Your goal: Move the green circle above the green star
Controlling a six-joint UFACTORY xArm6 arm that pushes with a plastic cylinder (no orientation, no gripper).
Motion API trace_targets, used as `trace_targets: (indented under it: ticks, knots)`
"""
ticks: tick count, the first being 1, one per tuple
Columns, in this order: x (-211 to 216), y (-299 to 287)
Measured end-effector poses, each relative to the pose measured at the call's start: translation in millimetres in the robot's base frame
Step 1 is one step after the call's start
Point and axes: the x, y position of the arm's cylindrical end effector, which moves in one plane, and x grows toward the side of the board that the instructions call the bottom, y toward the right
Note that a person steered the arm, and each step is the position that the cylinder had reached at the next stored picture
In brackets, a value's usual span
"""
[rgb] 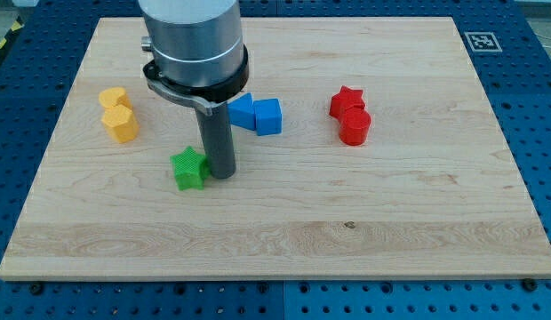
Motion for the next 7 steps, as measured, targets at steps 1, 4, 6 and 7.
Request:
trace_targets:
  ticks: [1,4,6,7]
  knots:
    - [-4.1,0.0]
    - [-20.3,-11.3]
    - [-28.1,-11.7]
    - [-27.0,-5.2]
